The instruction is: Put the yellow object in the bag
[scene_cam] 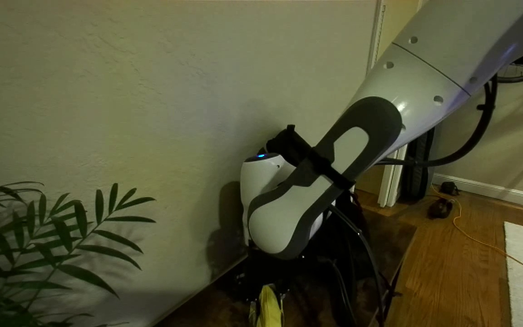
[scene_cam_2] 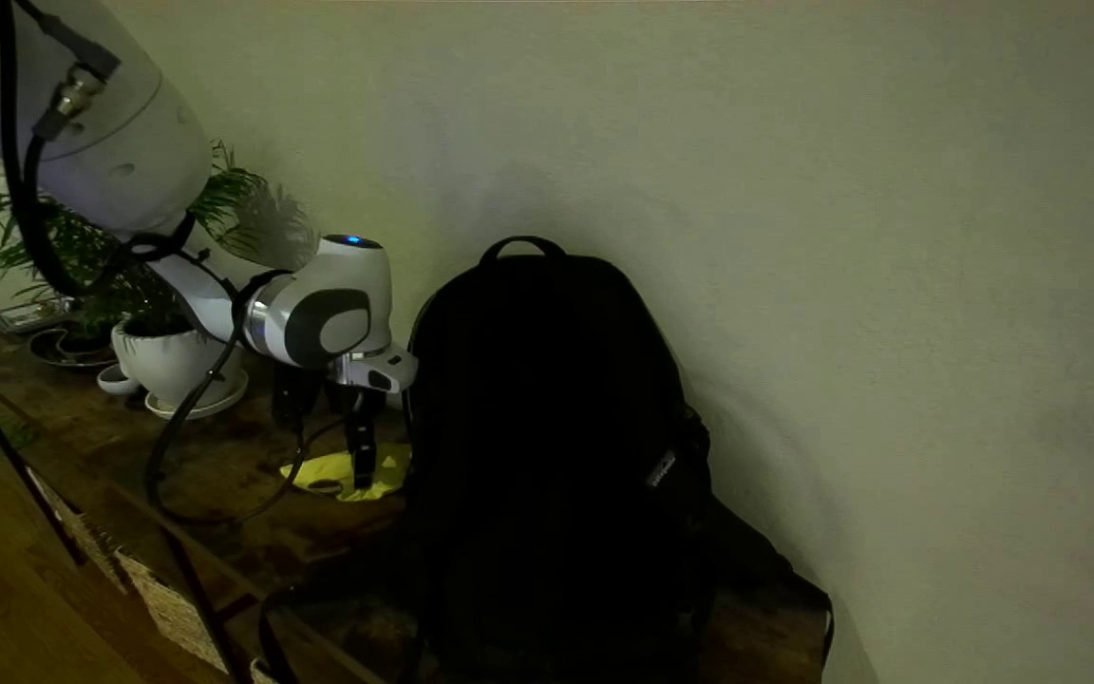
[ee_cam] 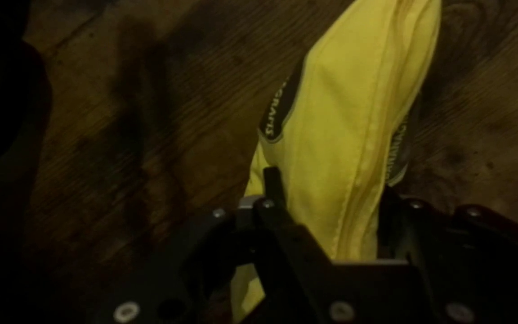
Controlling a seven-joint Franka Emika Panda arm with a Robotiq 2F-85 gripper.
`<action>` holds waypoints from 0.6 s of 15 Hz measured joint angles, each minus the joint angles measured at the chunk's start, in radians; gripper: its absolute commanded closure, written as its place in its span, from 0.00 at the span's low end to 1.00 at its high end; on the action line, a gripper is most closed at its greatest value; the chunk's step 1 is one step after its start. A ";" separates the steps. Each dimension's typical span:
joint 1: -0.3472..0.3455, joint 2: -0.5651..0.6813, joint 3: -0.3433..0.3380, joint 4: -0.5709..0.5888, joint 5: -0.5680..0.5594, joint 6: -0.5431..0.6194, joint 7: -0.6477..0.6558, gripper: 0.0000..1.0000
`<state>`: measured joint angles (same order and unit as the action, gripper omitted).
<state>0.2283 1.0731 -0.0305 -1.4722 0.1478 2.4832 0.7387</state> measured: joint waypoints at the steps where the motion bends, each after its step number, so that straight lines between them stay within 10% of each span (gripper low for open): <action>1: 0.000 0.000 0.000 0.001 0.000 0.000 -0.001 0.85; 9: -0.005 -0.035 0.031 -0.009 0.006 -0.003 -0.074 0.94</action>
<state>0.2236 1.0382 0.0004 -1.4809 0.1537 2.4804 0.6643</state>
